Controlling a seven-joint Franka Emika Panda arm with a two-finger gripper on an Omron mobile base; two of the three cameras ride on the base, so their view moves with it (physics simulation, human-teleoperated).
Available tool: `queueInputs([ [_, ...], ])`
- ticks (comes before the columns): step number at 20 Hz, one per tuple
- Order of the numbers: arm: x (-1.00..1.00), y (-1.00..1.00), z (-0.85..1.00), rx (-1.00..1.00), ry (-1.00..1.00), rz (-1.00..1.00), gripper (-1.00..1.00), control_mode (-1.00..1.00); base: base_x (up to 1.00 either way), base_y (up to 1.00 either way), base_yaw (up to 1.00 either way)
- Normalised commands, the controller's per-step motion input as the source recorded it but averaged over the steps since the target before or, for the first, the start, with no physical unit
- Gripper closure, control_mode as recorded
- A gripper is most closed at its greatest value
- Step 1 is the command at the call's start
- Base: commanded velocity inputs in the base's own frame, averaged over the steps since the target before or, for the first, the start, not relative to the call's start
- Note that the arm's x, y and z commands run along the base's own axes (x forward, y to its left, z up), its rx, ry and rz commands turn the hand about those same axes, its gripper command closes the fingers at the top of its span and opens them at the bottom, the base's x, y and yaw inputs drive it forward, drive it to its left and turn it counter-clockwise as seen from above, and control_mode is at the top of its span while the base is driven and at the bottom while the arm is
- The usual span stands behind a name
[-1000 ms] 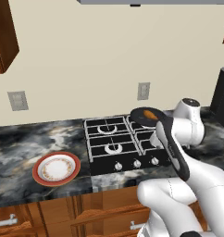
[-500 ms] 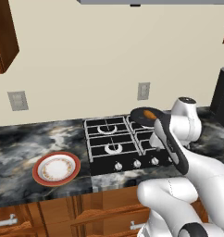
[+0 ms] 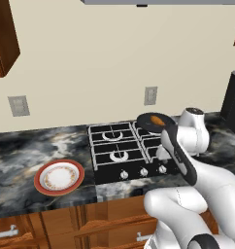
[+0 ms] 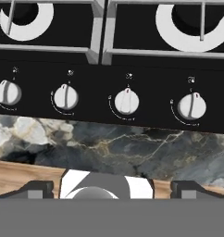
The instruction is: Pick the croissant and place it on the pan. Then turn on the stove to warm the croissant.
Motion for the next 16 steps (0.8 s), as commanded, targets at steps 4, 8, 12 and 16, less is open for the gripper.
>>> queueInputs([
  [4,0.02,0.00,-0.15,0.00,0.00,0.02,-1.00,-1.00,0.00,0.00,0.00],
  [8,0.13,0.00,-0.09,0.00,0.00,0.00,-1.00,-1.00,0.00,0.00,0.00],
  [12,0.13,0.00,-0.06,0.00,0.00,0.00,-1.00,-1.00,0.00,0.00,0.00],
  [16,0.12,0.00,-0.07,0.00,0.00,0.00,-1.00,-1.00,0.00,0.00,0.00],
])
